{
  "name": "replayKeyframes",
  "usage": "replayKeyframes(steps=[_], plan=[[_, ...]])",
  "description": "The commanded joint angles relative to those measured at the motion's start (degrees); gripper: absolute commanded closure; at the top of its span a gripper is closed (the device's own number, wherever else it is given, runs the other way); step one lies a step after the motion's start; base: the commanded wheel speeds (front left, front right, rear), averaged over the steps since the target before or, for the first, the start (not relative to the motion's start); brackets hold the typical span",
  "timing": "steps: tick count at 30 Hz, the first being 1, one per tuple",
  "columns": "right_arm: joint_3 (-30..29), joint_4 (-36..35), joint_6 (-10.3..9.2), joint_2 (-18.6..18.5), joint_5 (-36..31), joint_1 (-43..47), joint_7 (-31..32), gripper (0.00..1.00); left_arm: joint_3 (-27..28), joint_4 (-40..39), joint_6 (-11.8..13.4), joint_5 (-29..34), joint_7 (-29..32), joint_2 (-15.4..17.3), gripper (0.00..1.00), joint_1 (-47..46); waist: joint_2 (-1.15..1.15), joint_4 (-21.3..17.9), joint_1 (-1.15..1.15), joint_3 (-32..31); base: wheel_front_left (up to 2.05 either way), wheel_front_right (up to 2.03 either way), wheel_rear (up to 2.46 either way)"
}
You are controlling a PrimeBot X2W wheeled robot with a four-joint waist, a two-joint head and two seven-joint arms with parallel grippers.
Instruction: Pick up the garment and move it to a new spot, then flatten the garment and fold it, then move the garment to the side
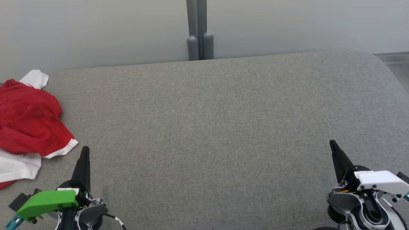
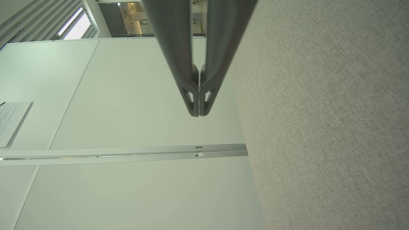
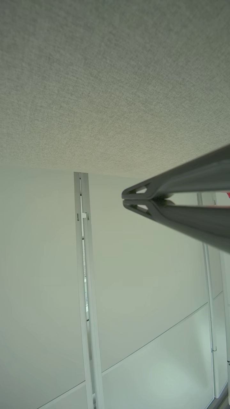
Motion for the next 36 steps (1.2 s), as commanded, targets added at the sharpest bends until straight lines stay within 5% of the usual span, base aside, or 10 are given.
replayKeyframes(steps=[1,7,8,21,36], plan=[[0.0,-0.2,0.03,-0.2,0.3,-0.5,0.1,1.00,0.2,-0.2,-0.2,0.0,-0.1,0.0,1.00,-0.8,0.00,0.0,0.00,0.0,0.00,0.00,0.00],[0.0,-0.2,0.03,-0.2,0.3,-0.5,0.1,1.00,0.2,-0.2,-0.2,0.0,-0.1,0.0,1.00,-0.8,0.00,0.0,0.00,0.0,0.00,0.00,0.00],[0.0,0.2,0.00,0.0,0.0,0.1,0.0,0.00,0.0,0.2,0.0,0.0,0.0,0.0,0.00,0.1,0.00,0.0,0.00,0.0,0.00,0.00,0.00],[2.0,-0.1,-0.01,0.2,-3.2,1.7,-3.3,0.00,-2.7,0.6,0.0,1.6,-3.2,-0.2,0.00,1.5,0.00,0.0,0.00,0.0,0.00,0.00,0.00],[3.2,-2.8,0.00,-0.2,-22.0,1.9,-7.1,0.00,-4.4,0.7,0.0,14.3,-7.0,-0.1,0.00,2.0,0.00,0.1,0.00,0.0,0.00,0.00,0.00]])
